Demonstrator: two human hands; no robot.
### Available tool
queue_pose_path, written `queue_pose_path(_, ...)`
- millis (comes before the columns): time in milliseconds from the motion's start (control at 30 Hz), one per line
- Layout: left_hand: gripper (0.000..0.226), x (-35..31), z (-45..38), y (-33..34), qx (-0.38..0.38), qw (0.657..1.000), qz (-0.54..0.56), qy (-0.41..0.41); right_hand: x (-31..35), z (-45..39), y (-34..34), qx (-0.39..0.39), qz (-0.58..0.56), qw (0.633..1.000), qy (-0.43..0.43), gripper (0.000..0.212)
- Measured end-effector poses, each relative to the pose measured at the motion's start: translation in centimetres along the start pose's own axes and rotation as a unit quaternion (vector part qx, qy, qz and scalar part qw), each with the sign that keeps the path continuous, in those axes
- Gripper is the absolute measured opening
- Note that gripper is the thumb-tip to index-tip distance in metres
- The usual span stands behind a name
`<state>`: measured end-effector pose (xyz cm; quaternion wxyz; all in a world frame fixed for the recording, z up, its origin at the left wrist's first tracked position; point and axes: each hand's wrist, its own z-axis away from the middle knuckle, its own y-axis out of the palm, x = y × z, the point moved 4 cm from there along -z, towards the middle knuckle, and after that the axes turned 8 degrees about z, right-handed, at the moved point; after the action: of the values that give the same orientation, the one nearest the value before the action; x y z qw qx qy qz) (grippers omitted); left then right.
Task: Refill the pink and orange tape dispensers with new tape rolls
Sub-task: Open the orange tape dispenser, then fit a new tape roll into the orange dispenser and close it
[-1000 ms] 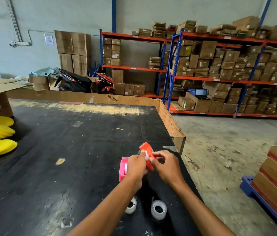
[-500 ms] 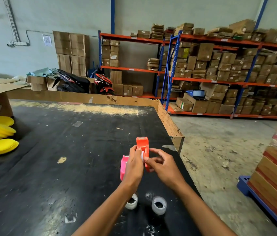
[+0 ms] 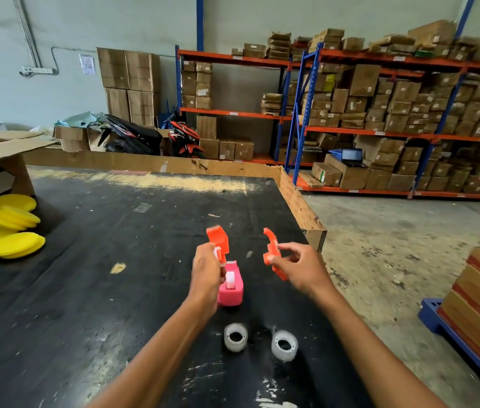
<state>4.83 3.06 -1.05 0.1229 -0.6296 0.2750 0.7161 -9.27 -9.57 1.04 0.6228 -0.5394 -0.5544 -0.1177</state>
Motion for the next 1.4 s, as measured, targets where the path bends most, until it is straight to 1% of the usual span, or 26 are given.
queue_pose_path(33,0.015,-0.3,0.3,0.0,0.010,1.000,0.013,-0.005,-1.2,-0.5,0.6,0.010,0.086,0.996,0.011,0.021)
queue_pose_path(67,0.013,-0.5,0.8,0.2,0.020,0.999,0.028,-0.010,-2.4,-0.7,1.4,0.025,0.168,0.985,0.031,0.024)
queue_pose_path(133,0.013,-0.6,1.8,0.6,0.035,0.997,0.063,-0.032,-4.6,-0.7,3.3,0.042,0.291,0.954,0.059,0.032)
queue_pose_path(200,0.018,-0.5,2.4,0.7,0.045,0.994,0.081,-0.057,-5.6,-0.6,4.3,0.050,0.351,0.933,0.059,0.035)
queue_pose_path(300,0.020,-0.1,2.9,0.5,0.054,0.994,0.062,-0.068,-5.8,-0.7,4.5,0.048,0.377,0.924,0.050,0.036)
queue_pose_path(333,0.020,0.1,3.0,0.4,0.055,0.995,0.049,-0.070,-5.5,-0.7,4.3,0.037,0.363,0.930,0.040,0.036)
queue_pose_path(367,0.020,0.3,2.9,0.4,0.056,0.996,0.034,-0.068,-4.8,-0.6,3.7,0.015,0.314,0.949,0.023,0.035)
queue_pose_path(400,0.020,0.5,2.9,0.3,0.056,0.996,0.014,-0.063,-3.8,-0.3,3.1,0.001,0.224,0.974,0.019,0.032)
queue_pose_path(433,0.020,0.6,2.8,0.3,0.058,0.997,-0.006,-0.058,-2.9,0.2,2.6,0.008,0.114,0.993,0.019,0.029)
queue_pose_path(467,0.022,0.7,2.8,0.4,0.060,0.997,-0.024,-0.052,-1.8,0.9,2.3,0.045,0.020,0.999,0.007,0.028)
queue_pose_path(500,0.022,0.7,3.0,0.6,0.065,0.996,-0.036,-0.049,-0.6,1.8,2.1,0.099,-0.031,0.995,-0.013,0.028)
queue_pose_path(567,0.024,0.8,3.4,1.3,0.087,0.994,-0.034,-0.051,1.1,3.8,2.1,0.187,-0.035,0.980,-0.066,0.032)
queue_pose_path(600,0.026,1.0,3.7,1.8,0.100,0.993,-0.019,-0.063,1.3,4.6,2.2,0.201,-0.024,0.975,-0.087,0.035)
queue_pose_path(633,0.027,1.0,4.2,2.3,0.112,0.990,0.003,-0.082,1.5,5.2,2.1,0.199,-0.017,0.974,-0.103,0.036)
queue_pose_path(700,0.031,1.3,4.9,3.3,0.135,0.985,0.019,-0.104,1.2,5.7,1.5,0.156,-0.014,0.982,-0.109,0.032)
queue_pose_path(767,0.030,1.8,5.3,4.3,0.155,0.983,0.002,-0.097,0.7,6.0,0.7,0.118,-0.021,0.988,-0.094,0.025)
queue_pose_path(900,0.032,2.8,6.3,5.9,0.183,0.981,-0.028,-0.065,-0.5,6.6,-1.0,0.071,-0.046,0.995,-0.061,0.024)
queue_pose_path(1000,0.028,2.8,7.1,7.1,0.210,0.976,-0.009,-0.049,-1.1,7.2,-2.2,0.043,-0.045,0.997,-0.052,0.026)
queue_pose_path(1100,0.028,2.8,7.7,7.8,0.222,0.972,0.013,-0.080,-1.2,7.8,-2.9,0.018,-0.003,0.998,-0.065,0.021)
queue_pose_path(1167,0.033,2.8,8.4,8.2,0.231,0.967,0.024,-0.106,-1.1,8.0,-3.0,0.029,0.010,0.997,-0.068,0.020)
queue_pose_path(1233,0.034,3.0,8.7,8.2,0.226,0.966,0.028,-0.120,-1.0,8.1,-3.0,0.034,0.023,0.996,-0.076,0.020)
queue_pose_path(1300,0.031,2.8,8.3,7.8,0.201,0.974,0.023,-0.103,-1.1,8.2,-3.2,0.015,-0.009,0.998,-0.068,0.020)
queue_pose_path(1333,0.031,2.7,7.9,7.3,0.185,0.979,0.002,-0.086,-1.3,8.2,-3.4,0.004,-0.028,0.998,-0.058,0.019)
queue_pose_path(1367,0.031,2.7,7.3,6.8,0.171,0.982,-0.021,-0.073,-1.6,8.1,-3.7,0.003,-0.023,0.999,-0.047,0.019)
queue_pose_path(1400,0.031,2.7,6.8,6.3,0.163,0.984,-0.037,-0.065,-2.3,8.0,-4.0,0.019,0.018,0.999,-0.033,0.019)
